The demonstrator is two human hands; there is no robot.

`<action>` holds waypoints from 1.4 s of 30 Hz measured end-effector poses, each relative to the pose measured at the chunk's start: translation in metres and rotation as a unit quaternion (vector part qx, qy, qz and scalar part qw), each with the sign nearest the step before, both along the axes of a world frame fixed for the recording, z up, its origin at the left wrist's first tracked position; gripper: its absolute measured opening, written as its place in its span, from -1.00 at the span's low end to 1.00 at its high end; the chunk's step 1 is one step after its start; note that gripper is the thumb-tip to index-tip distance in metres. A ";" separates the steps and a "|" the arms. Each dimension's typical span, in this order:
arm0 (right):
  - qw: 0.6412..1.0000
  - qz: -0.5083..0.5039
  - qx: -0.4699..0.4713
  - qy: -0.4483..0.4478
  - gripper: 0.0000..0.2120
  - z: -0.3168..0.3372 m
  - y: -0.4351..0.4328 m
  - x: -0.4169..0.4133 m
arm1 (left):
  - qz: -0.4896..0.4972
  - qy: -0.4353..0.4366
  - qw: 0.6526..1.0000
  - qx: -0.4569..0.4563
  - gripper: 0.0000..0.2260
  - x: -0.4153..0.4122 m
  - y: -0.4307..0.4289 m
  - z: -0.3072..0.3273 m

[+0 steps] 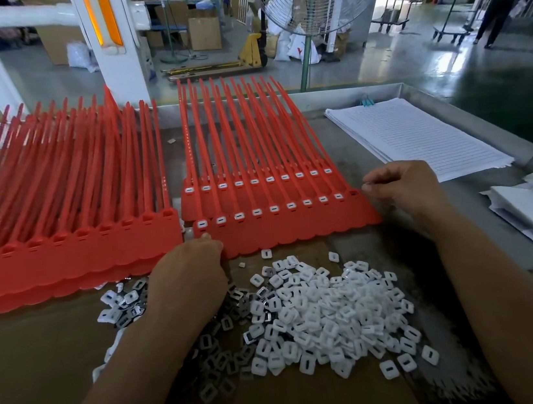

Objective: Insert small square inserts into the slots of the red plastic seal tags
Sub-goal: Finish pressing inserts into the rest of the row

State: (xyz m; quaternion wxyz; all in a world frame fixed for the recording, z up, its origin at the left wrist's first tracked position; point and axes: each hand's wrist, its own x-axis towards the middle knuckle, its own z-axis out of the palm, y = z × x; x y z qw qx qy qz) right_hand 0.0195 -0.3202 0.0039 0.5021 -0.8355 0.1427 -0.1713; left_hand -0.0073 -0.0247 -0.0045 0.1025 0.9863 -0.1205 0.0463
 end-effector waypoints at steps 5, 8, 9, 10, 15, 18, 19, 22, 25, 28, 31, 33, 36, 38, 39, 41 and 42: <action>1.000 -0.005 0.001 0.024 -0.91 -0.012 -0.003 0.013 | 0.000 -0.004 1.000 0.006 -0.67 0.001 0.000 -0.001; 0.998 0.006 -0.050 0.036 -0.93 -0.014 -0.001 0.016 | 0.002 0.000 1.000 0.012 -0.66 0.001 0.000 -0.001; 0.997 0.011 -0.070 0.037 -0.93 -0.014 -0.001 0.017 | 0.004 0.003 1.000 0.012 -0.66 0.001 0.000 -0.001; 0.995 0.014 -0.091 0.039 -0.94 -0.014 0.000 0.017 | 0.006 0.005 1.000 0.012 -0.66 0.001 0.000 -0.001; 0.984 0.038 -0.169 0.047 -0.94 -0.014 0.006 0.019 | 0.003 -0.002 1.000 0.012 -0.66 0.001 -0.001 -0.002; 0.976 0.046 -0.207 0.058 -0.92 -0.013 0.007 0.020 | 0.004 -0.003 1.000 0.010 -0.66 0.000 0.000 -0.002; 0.974 0.051 -0.211 0.065 -0.92 -0.013 0.007 0.020 | 0.004 -0.003 1.000 0.009 -0.65 0.000 0.000 -0.002; 0.969 0.064 -0.224 0.084 -0.93 -0.012 0.008 0.022 | 0.002 -0.001 1.000 0.008 -0.66 0.000 0.000 -0.002; 0.966 0.070 -0.234 0.090 -0.90 -0.011 0.008 0.023 | 0.001 0.000 1.000 0.011 -0.66 0.000 0.001 -0.002; 0.965 0.074 -0.236 0.089 -0.91 -0.009 0.008 0.023 | 0.004 0.001 1.000 0.015 -0.65 0.000 0.001 -0.002; 0.974 0.072 -0.201 0.070 -0.90 -0.010 0.008 0.022 | 0.003 -0.002 1.000 0.014 -0.64 0.000 0.001 -0.003; 0.982 0.071 -0.167 0.055 -0.91 -0.009 0.007 0.020 | 0.003 -0.003 1.000 0.012 -0.64 0.000 0.001 -0.003; 0.988 0.060 -0.127 0.065 -0.83 -0.007 0.008 0.021 | 0.003 -0.005 1.000 0.012 -0.65 0.000 0.001 -0.003; 0.989 0.057 -0.110 0.080 -0.78 -0.005 0.009 0.022 | 0.004 -0.004 1.000 0.015 -0.64 -0.001 0.001 -0.003; 0.989 0.059 -0.106 0.090 -0.77 -0.003 0.010 0.024 | 0.005 -0.006 1.000 0.017 -0.64 -0.001 0.000 -0.002; 0.985 0.064 -0.109 0.119 -0.76 0.002 0.011 0.027 | 0.006 -0.007 1.000 0.015 -0.64 -0.001 0.000 -0.002; 0.982 0.063 -0.115 0.134 -0.76 0.004 0.012 0.029 | 0.005 -0.007 1.000 0.013 -0.64 -0.001 0.001 -0.002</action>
